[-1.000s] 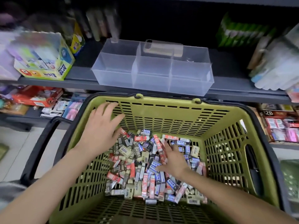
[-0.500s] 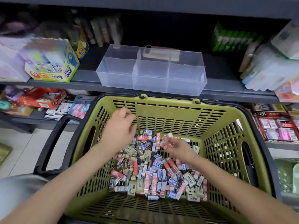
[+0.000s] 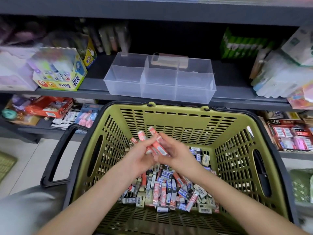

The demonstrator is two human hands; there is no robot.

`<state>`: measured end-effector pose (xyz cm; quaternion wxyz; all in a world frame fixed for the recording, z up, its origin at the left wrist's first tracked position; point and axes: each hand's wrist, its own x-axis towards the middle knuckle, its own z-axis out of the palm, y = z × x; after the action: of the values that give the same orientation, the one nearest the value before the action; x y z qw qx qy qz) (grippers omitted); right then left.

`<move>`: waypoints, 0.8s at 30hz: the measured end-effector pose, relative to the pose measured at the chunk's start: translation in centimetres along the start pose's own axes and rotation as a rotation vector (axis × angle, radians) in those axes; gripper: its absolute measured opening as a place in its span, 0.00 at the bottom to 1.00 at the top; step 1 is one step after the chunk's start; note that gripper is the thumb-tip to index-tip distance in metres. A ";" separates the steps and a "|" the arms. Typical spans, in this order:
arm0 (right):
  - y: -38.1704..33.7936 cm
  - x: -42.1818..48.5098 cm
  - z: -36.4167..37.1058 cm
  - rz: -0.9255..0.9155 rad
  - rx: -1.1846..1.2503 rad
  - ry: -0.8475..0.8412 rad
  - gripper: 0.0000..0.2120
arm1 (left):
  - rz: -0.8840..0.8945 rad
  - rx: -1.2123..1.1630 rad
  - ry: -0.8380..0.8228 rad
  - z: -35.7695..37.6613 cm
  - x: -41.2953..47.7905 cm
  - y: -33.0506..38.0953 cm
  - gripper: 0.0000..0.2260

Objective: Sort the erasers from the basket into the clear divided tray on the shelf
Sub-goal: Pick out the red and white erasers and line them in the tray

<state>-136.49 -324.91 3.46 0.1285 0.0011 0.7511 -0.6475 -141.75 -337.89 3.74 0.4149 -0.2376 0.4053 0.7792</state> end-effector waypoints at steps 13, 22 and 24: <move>8.0 0.8 -4.7 0.559 -0.908 -0.234 0.17 | 0.150 0.177 0.192 -1.3 0.4 1.7 0.09; 10.7 0.1 -2.7 0.670 -0.844 -0.209 0.23 | 0.171 0.199 0.142 -1.9 1.5 1.0 0.09; 10.7 0.1 -2.2 0.667 -0.863 -0.181 0.20 | 0.189 0.233 0.154 -2.0 1.8 0.8 0.08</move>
<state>-135.20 -321.02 -6.68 0.3796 0.1306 0.8932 -0.2027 -143.35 -339.05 1.72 0.3322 -0.2080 0.5439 0.7420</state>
